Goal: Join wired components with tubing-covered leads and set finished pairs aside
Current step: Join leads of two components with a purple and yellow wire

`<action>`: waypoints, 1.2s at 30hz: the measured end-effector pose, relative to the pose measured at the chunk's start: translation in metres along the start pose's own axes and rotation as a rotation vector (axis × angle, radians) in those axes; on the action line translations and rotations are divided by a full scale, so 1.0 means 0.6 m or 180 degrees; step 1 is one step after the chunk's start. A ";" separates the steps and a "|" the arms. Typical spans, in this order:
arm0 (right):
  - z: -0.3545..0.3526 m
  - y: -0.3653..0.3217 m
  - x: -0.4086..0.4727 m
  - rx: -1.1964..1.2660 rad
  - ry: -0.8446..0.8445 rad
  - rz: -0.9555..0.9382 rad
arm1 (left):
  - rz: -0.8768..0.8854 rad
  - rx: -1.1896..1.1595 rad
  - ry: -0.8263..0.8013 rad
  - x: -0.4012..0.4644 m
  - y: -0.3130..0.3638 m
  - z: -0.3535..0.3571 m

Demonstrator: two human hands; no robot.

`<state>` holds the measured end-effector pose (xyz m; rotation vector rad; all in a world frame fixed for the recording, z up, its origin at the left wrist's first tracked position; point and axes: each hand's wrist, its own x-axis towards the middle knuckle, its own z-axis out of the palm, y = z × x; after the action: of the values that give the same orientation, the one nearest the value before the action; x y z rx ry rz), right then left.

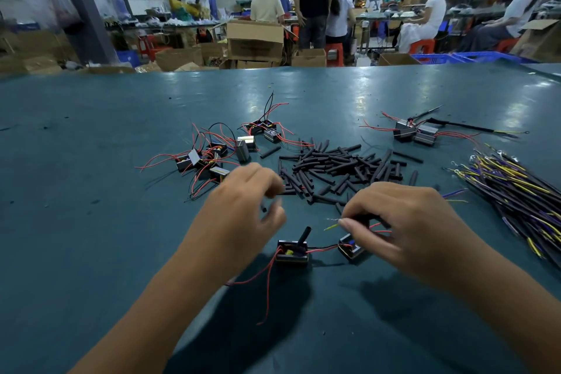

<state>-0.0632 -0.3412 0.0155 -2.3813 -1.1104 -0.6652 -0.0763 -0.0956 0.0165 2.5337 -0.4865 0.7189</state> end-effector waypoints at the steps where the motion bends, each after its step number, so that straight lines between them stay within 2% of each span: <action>1: 0.004 -0.003 0.000 0.0003 -0.0036 -0.0031 | 0.0171 -0.0163 -0.0056 -0.002 0.010 0.004; 5: 0.004 -0.004 0.001 -0.0007 -0.0030 -0.0060 | 0.0635 -0.0488 -0.0294 -0.013 0.032 0.012; 13: 0.005 -0.011 0.002 -0.0007 -0.0080 -0.0052 | 0.0971 -0.0151 0.0039 -0.012 0.036 0.022; 19: 0.003 -0.014 0.003 -0.0094 -0.0048 -0.0047 | 0.0884 -0.0134 -0.0047 -0.013 0.039 0.020; 24: 0.009 -0.018 0.004 -0.0044 -0.0104 0.0247 | 0.0654 -0.0056 -0.0046 -0.013 0.041 0.022; 28: 0.018 -0.016 0.004 0.0240 -0.0104 0.0534 | 0.0387 -0.0225 -0.0073 -0.015 0.041 0.029; 36: 0.012 -0.014 0.007 0.0874 -0.0069 0.0936 | 0.0423 -0.0586 -0.0049 -0.016 0.039 0.028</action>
<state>-0.0655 -0.3298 0.0135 -2.2529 -0.7790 -0.3608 -0.0876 -0.1216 0.0061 2.3535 -0.6989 0.6694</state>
